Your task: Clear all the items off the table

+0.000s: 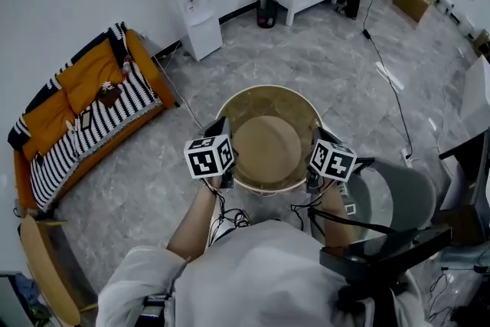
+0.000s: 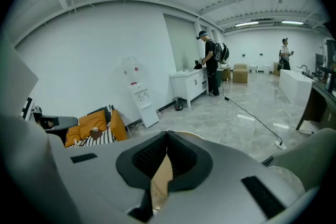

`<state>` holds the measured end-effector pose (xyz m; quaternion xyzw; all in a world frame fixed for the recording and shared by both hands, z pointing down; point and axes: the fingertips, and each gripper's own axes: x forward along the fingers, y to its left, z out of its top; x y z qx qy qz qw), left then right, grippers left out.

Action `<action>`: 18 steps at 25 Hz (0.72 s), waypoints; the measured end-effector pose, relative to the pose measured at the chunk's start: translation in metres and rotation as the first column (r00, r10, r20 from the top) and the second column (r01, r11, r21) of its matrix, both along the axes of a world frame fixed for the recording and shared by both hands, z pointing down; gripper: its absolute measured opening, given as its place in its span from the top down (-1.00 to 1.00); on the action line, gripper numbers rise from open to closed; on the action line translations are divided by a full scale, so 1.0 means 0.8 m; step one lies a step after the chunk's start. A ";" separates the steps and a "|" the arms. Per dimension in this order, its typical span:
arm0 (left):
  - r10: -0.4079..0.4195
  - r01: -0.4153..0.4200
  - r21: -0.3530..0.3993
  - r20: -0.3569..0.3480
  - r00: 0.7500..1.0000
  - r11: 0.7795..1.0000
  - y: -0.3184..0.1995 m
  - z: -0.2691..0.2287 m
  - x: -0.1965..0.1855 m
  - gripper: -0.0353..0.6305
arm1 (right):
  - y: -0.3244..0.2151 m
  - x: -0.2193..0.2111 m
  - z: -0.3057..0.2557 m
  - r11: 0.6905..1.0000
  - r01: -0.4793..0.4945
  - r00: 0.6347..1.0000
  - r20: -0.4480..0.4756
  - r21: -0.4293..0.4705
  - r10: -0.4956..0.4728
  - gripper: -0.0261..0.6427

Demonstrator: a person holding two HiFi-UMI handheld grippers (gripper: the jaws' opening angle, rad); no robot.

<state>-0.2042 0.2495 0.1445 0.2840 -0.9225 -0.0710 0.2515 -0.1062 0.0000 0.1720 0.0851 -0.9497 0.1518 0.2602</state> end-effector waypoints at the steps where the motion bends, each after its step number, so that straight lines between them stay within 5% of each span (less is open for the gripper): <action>1: 0.002 -0.002 -0.001 0.004 1.000 1.000 -0.004 0.000 0.002 0.87 | -0.003 0.001 -0.002 1.000 0.004 1.000 0.006 0.002 -0.004 0.85; 8: -0.015 0.015 -0.006 0.033 0.999 1.000 -0.014 -0.010 0.012 0.87 | -0.010 0.001 -0.018 0.998 0.034 0.999 0.031 0.060 -0.035 0.85; 18: -0.046 0.047 -0.031 0.032 0.998 0.998 -0.015 -0.004 0.029 0.87 | -0.015 0.005 -0.012 0.997 0.063 0.997 0.041 0.034 -0.064 0.85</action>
